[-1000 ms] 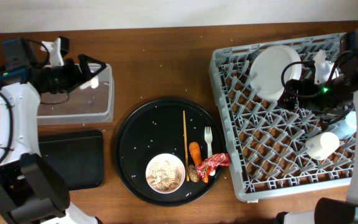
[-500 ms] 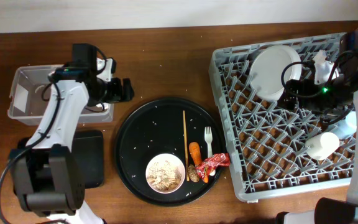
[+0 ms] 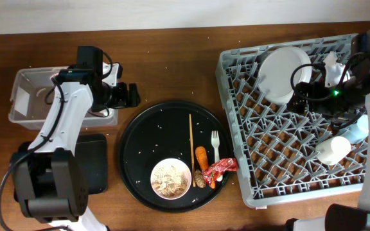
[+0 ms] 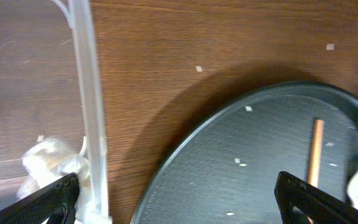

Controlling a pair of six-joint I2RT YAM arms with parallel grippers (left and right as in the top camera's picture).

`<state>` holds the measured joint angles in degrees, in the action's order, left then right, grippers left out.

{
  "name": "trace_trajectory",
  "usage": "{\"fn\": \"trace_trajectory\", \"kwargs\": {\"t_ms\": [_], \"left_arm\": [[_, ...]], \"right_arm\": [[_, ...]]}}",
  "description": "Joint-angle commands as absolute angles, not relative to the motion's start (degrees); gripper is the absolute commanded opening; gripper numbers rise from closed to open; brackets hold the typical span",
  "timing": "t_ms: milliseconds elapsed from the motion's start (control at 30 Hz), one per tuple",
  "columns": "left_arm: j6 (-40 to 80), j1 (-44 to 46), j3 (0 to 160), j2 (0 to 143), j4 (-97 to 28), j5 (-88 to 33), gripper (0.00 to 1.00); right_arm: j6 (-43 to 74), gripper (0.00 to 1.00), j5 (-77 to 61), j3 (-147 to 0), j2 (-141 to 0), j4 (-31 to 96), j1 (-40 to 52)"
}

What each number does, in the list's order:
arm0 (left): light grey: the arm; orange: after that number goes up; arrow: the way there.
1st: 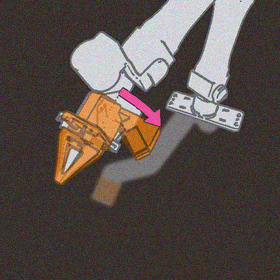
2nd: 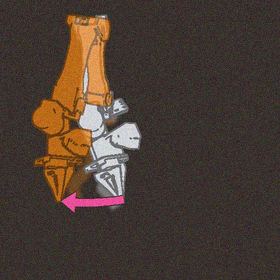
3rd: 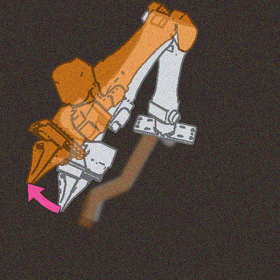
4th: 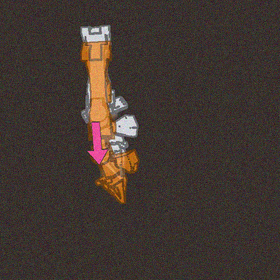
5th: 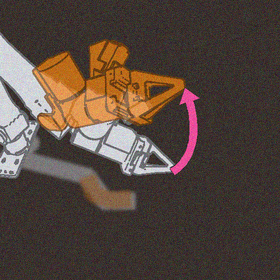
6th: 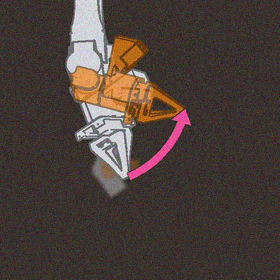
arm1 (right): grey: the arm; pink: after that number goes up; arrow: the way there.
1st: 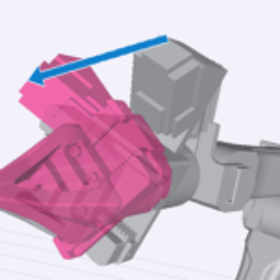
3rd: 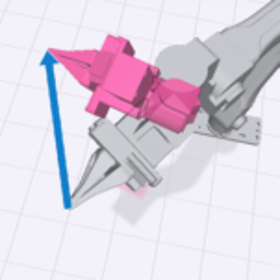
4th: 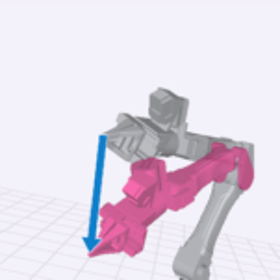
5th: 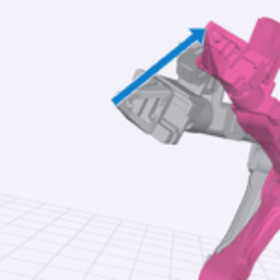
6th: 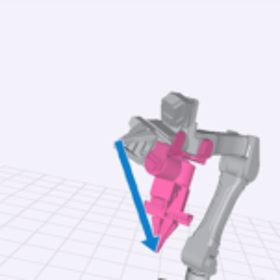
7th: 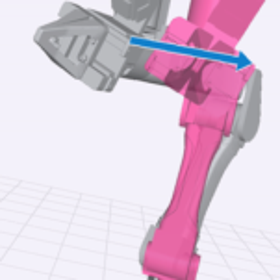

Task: Sort waste into correct bins and load items into the dishwasher rack

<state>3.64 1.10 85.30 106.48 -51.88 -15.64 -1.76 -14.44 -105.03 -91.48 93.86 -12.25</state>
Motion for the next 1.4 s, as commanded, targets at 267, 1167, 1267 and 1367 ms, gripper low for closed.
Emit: {"fn": "trace_trajectory", "kwargs": {"t_ms": [267,1167,1267,1367], "left_arm": [[1.7,-2.1,87.2,104.0,-52.9,-40.2,0.99],[8.3,-1.7,87.2,104.0,-56.3,0.5,0.99],[0.1,1.0,87.2,104.0,-56.9,-11.0,0.99],[-3.1,0.1,88.3,102.0,-57.1,-17.8,0.99]], "right_arm": [[-2.2,0.98,-14.4,-105.3,-91.5,93.9,-12.4],[-2.2,0.98,-14.4,-105.3,-91.5,93.9,-12.4],[-2.2,0.99,-14.4,-105.3,-91.5,94.0,-12.4],[-2.2,0.98,-14.4,-105.3,-91.5,94.1,-12.4]]}}
